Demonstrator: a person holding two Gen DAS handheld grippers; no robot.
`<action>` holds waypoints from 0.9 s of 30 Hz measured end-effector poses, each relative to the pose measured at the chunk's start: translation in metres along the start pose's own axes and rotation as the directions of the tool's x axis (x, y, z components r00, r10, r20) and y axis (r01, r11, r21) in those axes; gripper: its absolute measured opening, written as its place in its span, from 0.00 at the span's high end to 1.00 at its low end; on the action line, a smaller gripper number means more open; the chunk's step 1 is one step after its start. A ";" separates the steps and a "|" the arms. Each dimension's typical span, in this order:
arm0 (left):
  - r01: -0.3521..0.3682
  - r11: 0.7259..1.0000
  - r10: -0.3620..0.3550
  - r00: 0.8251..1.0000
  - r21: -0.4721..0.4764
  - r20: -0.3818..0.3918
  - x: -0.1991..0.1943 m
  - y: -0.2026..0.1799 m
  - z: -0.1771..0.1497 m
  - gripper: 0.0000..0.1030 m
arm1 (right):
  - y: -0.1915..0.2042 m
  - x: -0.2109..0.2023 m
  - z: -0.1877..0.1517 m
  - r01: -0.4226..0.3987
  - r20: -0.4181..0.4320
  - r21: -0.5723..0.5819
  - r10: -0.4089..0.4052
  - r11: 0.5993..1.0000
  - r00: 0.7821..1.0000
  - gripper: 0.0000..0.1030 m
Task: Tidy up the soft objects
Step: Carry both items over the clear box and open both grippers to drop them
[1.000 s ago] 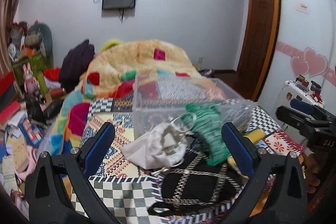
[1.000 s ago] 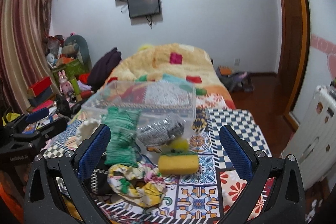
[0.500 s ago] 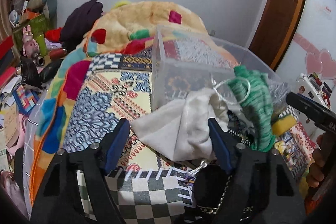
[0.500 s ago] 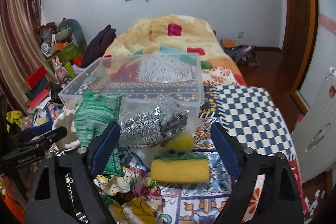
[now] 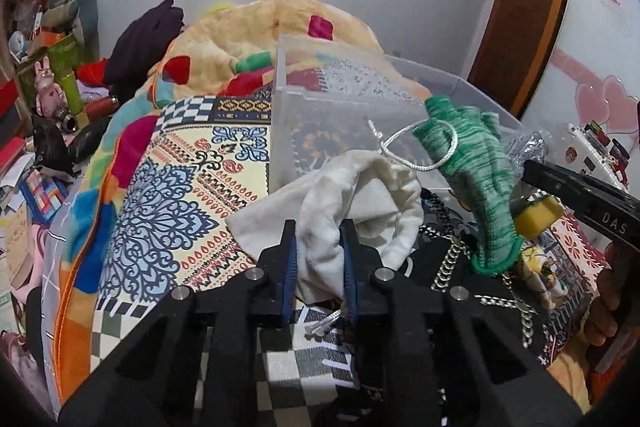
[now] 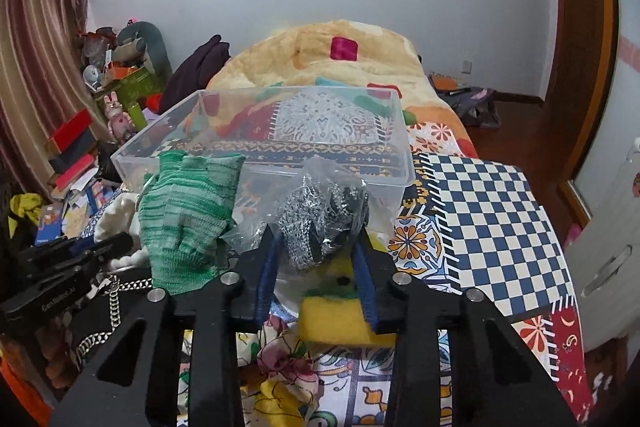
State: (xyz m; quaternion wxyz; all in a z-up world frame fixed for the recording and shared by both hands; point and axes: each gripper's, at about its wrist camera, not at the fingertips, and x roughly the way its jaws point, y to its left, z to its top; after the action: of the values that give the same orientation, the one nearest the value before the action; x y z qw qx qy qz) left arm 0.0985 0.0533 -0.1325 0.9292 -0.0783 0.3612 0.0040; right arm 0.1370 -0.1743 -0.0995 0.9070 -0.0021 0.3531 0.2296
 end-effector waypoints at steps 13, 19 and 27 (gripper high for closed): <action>0.022 0.998 -0.015 0.991 -0.055 0.136 -0.049 0.014 0.020 0.85 | 0.004 -0.036 0.010 -0.042 0.126 -0.030 0.045 0.999 0.991 0.77; 0.031 0.999 -0.021 0.978 -0.045 0.208 -0.069 0.015 0.042 0.85 | 0.009 -0.048 0.025 -0.046 0.189 -0.042 0.053 0.998 0.981 0.77; 0.041 0.999 -0.032 0.960 -0.027 0.277 -0.074 0.008 0.084 0.85 | 0.008 -0.044 0.052 -0.033 0.249 -0.023 0.038 0.999 0.968 0.77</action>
State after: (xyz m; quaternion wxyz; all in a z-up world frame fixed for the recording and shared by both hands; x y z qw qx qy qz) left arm 0.0997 0.0768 -0.0232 0.9690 -0.0988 0.2263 0.0038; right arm 0.1382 -0.1764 -0.0314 0.9399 0.0245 0.2340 0.2476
